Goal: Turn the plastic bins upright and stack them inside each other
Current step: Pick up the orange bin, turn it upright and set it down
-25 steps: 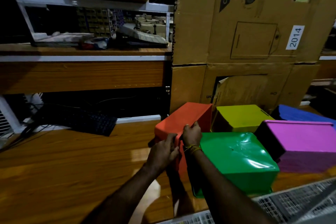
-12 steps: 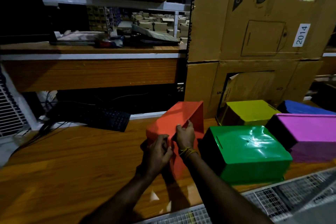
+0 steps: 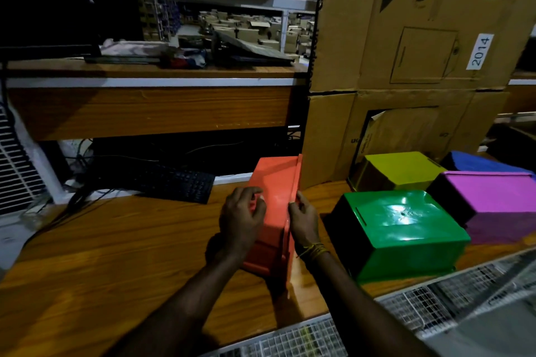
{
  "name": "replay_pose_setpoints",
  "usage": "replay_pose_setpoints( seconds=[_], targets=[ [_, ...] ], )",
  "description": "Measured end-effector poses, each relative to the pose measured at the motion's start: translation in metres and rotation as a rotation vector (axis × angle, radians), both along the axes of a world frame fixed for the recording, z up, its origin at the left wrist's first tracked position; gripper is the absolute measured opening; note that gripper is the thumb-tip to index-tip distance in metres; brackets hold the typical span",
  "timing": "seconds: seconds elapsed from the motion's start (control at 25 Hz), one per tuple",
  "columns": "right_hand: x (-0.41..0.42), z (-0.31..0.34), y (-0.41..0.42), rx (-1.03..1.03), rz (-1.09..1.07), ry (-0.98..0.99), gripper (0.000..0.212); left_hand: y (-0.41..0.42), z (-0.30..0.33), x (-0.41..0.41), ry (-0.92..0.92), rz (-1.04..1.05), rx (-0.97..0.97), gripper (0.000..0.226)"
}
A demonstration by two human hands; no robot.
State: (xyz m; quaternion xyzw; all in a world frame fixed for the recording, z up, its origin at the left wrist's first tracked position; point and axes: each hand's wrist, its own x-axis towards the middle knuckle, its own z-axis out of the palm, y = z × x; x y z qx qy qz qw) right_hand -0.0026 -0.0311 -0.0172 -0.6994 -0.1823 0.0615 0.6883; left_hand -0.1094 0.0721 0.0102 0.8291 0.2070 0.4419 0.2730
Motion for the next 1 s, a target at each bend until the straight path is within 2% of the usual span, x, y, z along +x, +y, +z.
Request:
replay_pose_setpoints(
  seconds=[0.08,0.16,0.24,0.32,0.56,0.68,0.76,0.84,0.92,1.0],
  targets=[
    [-0.005,0.005,-0.011,0.085,0.064,0.082,0.034,0.017,0.004,0.005,0.16,0.099,-0.143,0.033],
    [-0.01,0.01,-0.022,0.157,0.162,0.157,0.037,0.036,0.004,0.011,0.282,0.11,-0.407,0.05],
    [-0.018,0.014,-0.033,0.207,0.232,0.237,0.041,0.052,0.007,0.013,0.209,-0.096,-0.677,0.07],
    [-0.027,0.015,-0.041,0.216,0.245,0.298,0.041,0.06,0.012,0.014,0.1,-0.203,-0.738,0.092],
    [-0.033,0.014,-0.048,0.095,0.189,0.294,0.038,0.032,0.013,-0.003,-0.07,-0.254,-0.533,0.059],
    [-0.024,0.009,-0.055,0.104,0.214,0.302,0.034,0.028,0.018,-0.004,-0.253,-0.15,-0.438,0.052],
    [-0.017,0.002,-0.061,0.1,0.255,0.319,0.033,0.047,0.022,0.001,-0.266,-0.085,-0.426,0.047],
    [-0.013,-0.003,-0.066,0.082,0.314,0.344,0.032,0.065,0.027,0.001,-0.189,-0.055,-0.438,0.035],
    [-0.006,-0.007,-0.069,0.047,0.323,0.352,0.032,0.063,0.04,0.005,-0.204,-0.131,-0.265,0.025],
    [0.004,-0.008,-0.068,0.013,0.265,0.316,0.03,0.042,0.053,0.007,-0.217,-0.123,-0.073,0.031]
  ],
)
